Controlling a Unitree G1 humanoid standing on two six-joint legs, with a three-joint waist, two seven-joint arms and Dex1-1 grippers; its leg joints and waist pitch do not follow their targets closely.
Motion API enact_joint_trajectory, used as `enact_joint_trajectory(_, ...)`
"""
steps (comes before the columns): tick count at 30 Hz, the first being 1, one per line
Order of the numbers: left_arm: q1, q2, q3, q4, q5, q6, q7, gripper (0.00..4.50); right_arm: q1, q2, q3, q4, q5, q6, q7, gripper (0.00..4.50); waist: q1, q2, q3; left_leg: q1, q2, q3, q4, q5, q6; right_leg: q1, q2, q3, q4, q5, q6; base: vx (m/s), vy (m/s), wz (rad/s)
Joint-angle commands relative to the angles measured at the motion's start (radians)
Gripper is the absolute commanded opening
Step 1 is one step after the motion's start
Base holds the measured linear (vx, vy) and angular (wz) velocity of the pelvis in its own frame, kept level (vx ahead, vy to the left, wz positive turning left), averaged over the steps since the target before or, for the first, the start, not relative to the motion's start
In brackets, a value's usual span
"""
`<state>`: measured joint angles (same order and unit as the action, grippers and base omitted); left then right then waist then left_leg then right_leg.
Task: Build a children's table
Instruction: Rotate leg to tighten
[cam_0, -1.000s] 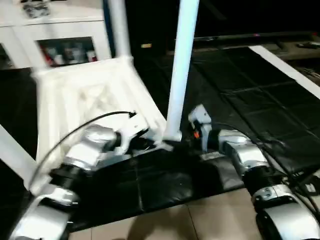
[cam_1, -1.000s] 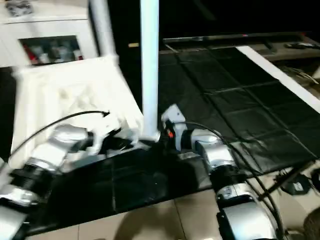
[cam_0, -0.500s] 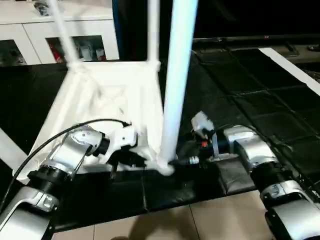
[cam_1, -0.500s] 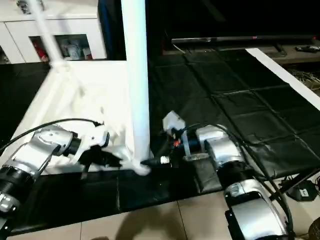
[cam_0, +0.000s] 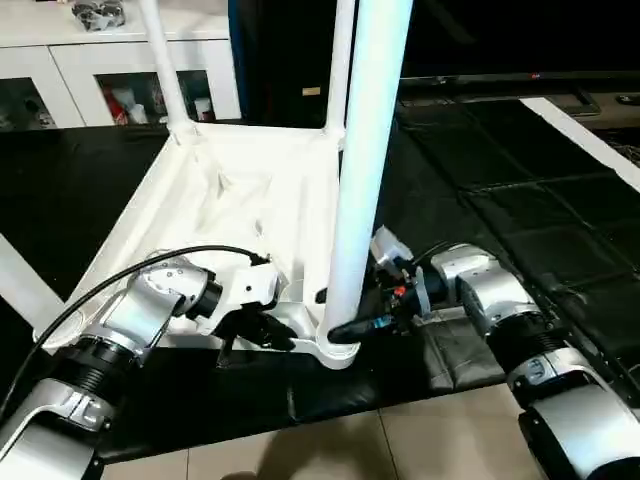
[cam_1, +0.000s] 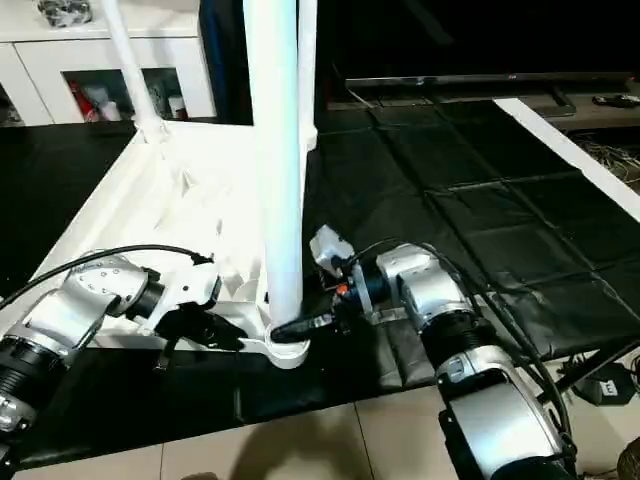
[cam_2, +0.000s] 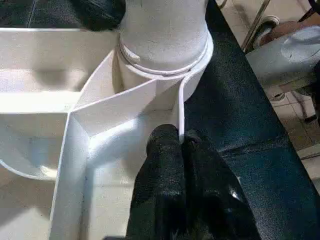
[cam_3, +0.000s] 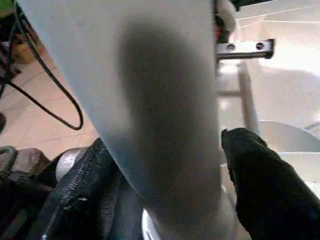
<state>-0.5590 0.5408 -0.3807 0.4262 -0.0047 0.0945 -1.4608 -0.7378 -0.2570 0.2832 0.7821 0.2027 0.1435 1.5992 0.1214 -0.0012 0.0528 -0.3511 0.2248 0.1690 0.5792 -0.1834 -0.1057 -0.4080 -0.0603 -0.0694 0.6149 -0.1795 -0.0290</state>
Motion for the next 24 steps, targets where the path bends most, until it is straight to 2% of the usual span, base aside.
enact_joint_trajectory(1, 0.011, -0.008, -0.046, -0.026, 0.007, -0.016, -0.043, 0.00, 0.006, -0.002, 0.011, -0.039, 0.022, 0.008, 0.015, 2.83, -0.004, 0.001, -0.070, 0.003, 0.011, 0.008, -0.058, -0.148, 0.043, 0.057, -0.070, 0.045, -0.059, -0.145, -0.228, 0.000, 0.000, 0.00)
enact_joint_trajectory(8, 0.013, -0.005, -0.045, -0.024, 0.012, -0.015, -0.034, 0.00, 0.014, -0.003, 0.024, -0.046, 0.031, 0.016, 0.015, 2.33, -0.003, 0.002, -0.071, 0.002, 0.010, 0.008, -0.058, -0.147, 0.039, 0.057, -0.070, 0.045, -0.059, -0.148, -0.224, 0.000, 0.000, 0.00)
enact_joint_trajectory(13, 0.020, -0.019, -0.017, -0.020, 0.011, 0.035, 0.032, 0.00, 0.026, 0.029, -0.050, -0.036, 0.014, 0.002, -0.020, 2.17, -0.002, 0.003, -0.070, 0.003, 0.011, 0.007, -0.059, -0.161, 0.033, 0.057, -0.070, 0.045, -0.062, -0.170, -0.220, 0.000, 0.000, 0.00)
enact_joint_trajectory(17, 0.023, -0.070, 0.053, -0.012, -0.001, 0.132, 0.188, 0.00, 0.047, 0.044, -0.068, -0.024, -0.009, -0.024, -0.261, 2.12, -0.009, 0.005, -0.062, 0.006, 0.009, 0.007, -0.062, -0.200, 0.011, 0.052, -0.069, 0.046, -0.070, -0.246, -0.203, 0.000, 0.000, 0.00)
enact_joint_trajectory(18, 0.021, -0.093, 0.078, -0.006, -0.003, 0.162, 0.251, 0.00, 0.050, 0.058, -0.081, -0.013, -0.021, -0.026, -0.361, 2.12, -0.012, 0.006, -0.059, 0.008, 0.006, 0.005, -0.063, -0.225, -0.001, 0.052, -0.072, 0.045, -0.078, -0.314, -0.184, 0.000, 0.000, 0.00)
enact_joint_trajectory(19, 0.020, -0.102, 0.087, -0.004, -0.004, 0.173, 0.274, 0.00, 0.051, 0.063, -0.087, -0.009, -0.025, -0.028, -0.398, 2.08, -0.018, 0.004, -0.057, 0.008, 0.004, 0.003, -0.065, -0.238, -0.010, 0.051, -0.072, 0.044, -0.084, -0.379, -0.161, 0.000, 0.000, 0.00)
enact_joint_trajectory(20, 0.016, -0.138, 0.118, 0.006, -0.006, 0.209, 0.357, 0.00, 0.049, 0.083, -0.108, 0.014, -0.038, -0.024, -0.524, 2.08, -0.026, 0.001, -0.056, 0.003, 0.001, 0.001, -0.066, -0.237, -0.018, 0.055, -0.072, 0.043, -0.087, -0.420, -0.138, 0.000, 0.000, 0.00)
enact_joint_trajectory(21, 0.010, -0.169, 0.141, 0.015, -0.007, 0.235, 0.420, 0.00, 0.044, 0.100, -0.128, 0.033, -0.049, -0.016, -0.609, 2.04, -0.034, 0.002, -0.057, 0.002, -0.001, -0.001, -0.065, -0.232, -0.027, 0.055, -0.073, 0.043, -0.089, -0.442, -0.125, 0.000, 0.000, 0.00)
enact_joint_trajectory(23, 0.004, -0.215, 0.166, 0.024, -0.009, 0.271, 0.499, 0.00, 0.034, 0.127, -0.163, 0.062, -0.057, -0.001, -0.724, 1.99, -0.044, -0.001, -0.057, -0.005, -0.004, -0.003, -0.064, -0.229, -0.022, 0.059, -0.073, 0.039, -0.093, -0.457, -0.115, 0.000, 0.000, 0.00)
enact_joint_trajectory(24, -0.002, -0.244, 0.174, 0.028, -0.007, 0.288, 0.542, 0.00, 0.027, 0.146, -0.186, 0.077, -0.060, 0.010, -0.787, 1.98, -0.056, -0.001, -0.058, -0.004, -0.005, -0.003, -0.062, -0.232, -0.015, 0.055, -0.070, 0.038, -0.095, -0.456, -0.110, 0.000, 0.000, 0.00)
